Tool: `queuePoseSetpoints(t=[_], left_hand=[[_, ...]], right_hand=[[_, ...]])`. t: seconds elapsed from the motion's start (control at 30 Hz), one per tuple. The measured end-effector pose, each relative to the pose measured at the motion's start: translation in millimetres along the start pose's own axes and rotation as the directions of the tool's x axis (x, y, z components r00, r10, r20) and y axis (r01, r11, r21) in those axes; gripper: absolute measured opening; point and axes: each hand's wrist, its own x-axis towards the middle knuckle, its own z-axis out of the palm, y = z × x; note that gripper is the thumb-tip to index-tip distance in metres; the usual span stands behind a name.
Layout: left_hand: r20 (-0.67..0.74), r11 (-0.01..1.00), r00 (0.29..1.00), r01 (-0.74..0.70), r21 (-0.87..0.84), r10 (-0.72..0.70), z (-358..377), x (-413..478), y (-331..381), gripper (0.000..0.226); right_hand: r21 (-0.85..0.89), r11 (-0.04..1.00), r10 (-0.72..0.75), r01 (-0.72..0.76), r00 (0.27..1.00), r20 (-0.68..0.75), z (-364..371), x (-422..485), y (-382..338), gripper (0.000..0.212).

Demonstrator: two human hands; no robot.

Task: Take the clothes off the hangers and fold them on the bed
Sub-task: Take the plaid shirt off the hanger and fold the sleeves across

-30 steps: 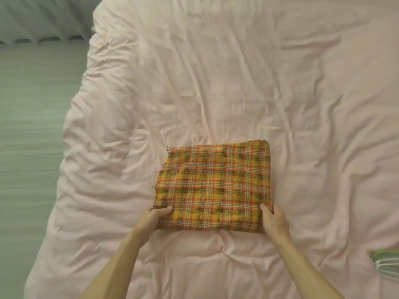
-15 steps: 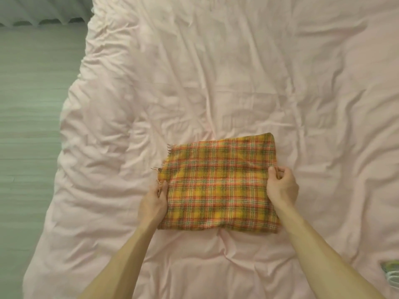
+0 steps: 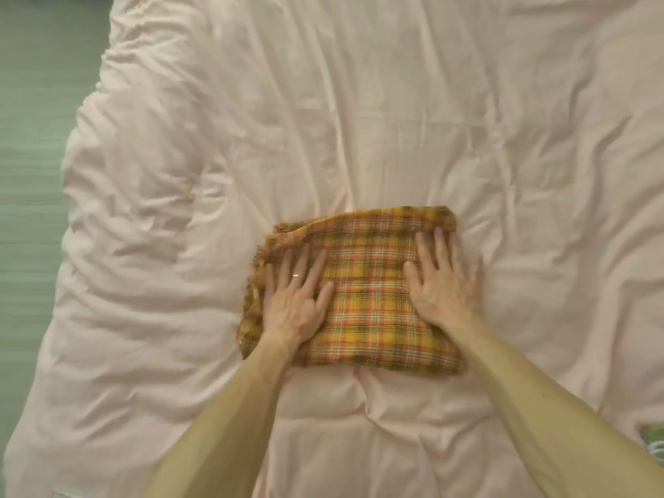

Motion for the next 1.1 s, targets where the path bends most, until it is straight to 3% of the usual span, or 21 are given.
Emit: queuePoseSetpoints(t=[0.1, 0.2, 0.33, 0.4, 0.47, 0.63, 0.73, 0.77, 0.83, 0.9, 0.93, 1.03, 1.1], left_hand=[[-0.014, 0.996, 0.996, 0.086, 0.028, -0.086, 6.2, -10.1, -29.6, 0.065], [-0.033, 0.987, 0.988, 0.148, -0.06, -0.15, -2.4, -15.4, -25.8, 0.066], [-0.16, 0.998, 0.987, 0.02, -0.055, -0.029, -4.9, -44.5, 7.7, 0.066], [-0.165, 0.994, 0.985, -0.07, -0.088, 0.055, 6.5, -63.4, 25.2, 0.066], [-0.117, 0.994, 0.991, -0.081, -0.072, 0.072, 20.8, -72.9, 22.4, 0.064], [-0.06, 0.997, 0.998, 0.011, 0.083, -0.006, 34.6, -74.6, -10.8, 0.065], [-0.058, 0.993, 0.991, 0.115, -0.04, -0.117, 27.4, -79.6, 19.8, 0.065], [-0.064, 0.993, 0.993, 0.091, -0.08, -0.097, 25.9, -83.3, 34.3, 0.067], [-0.124, 0.988, 0.983, -0.144, -0.058, 0.136, 23.6, -92.0, 65.9, 0.072], [-0.151, 0.913, 0.901, -0.408, 0.014, 0.406, 29.6, -99.8, 101.8, 0.076], [-0.128, 0.882, 0.873, -0.469, 0.038, 0.47, 31.9, -100.5, 119.3, 0.08], [-0.068, 0.907, 0.905, -0.417, 0.064, 0.421, 32.7, -95.6, 159.1, 0.087], [-0.113, 0.903, 0.897, -0.415, 0.111, 0.427, 33.1, -90.1, 169.8, 0.07]], right_hand=[[-0.011, 0.987, 0.158, -0.158, 0.984, 0.082, 1.7, -1.7, 43.6, 0.066], [0.136, 0.965, 0.231, -0.225, 0.973, -0.024, -6.4, -18.8, 46.2, 0.069], [0.253, 0.966, 0.014, 0.053, 0.967, -0.256, -15.6, -65.9, 0.6, 0.071], [0.168, 0.962, -0.168, 0.216, 0.951, -0.258, 0.1, -89.3, -21.1, 0.074], [0.063, 0.958, -0.265, 0.28, 0.947, -0.179, 25.3, -102.0, -21.5, 0.078], [-0.032, 0.991, -0.127, 0.129, 0.991, 0.053, 40.2, -92.5, 31.3, 0.102], [0.093, 0.995, -0.051, 0.046, 0.997, 0.049, 22.2, -84.3, 39.9, 0.098], [0.18, 0.984, -0.003, 0.002, 1.0, 0.006, 14.7, -79.9, 39.5, 0.096], [0.391, 0.918, 0.114, -0.072, 0.99, -0.086, -5.8, -63.2, 35.5, 0.089], [0.636, 0.759, 0.185, -0.139, 0.983, -0.006, -22.2, -37.2, 33.4, 0.081], [0.745, 0.639, 0.198, -0.193, 0.977, 0.083, -30.4, -22.6, 32.1, 0.079], [0.895, 0.3, 0.137, -0.33, 0.943, 0.302, -49.5, 13.4, 35.2, 0.069], [0.903, 0.233, 0.061, -0.36, 0.932, 0.356, -56.3, 28.4, 40.2, 0.057]])
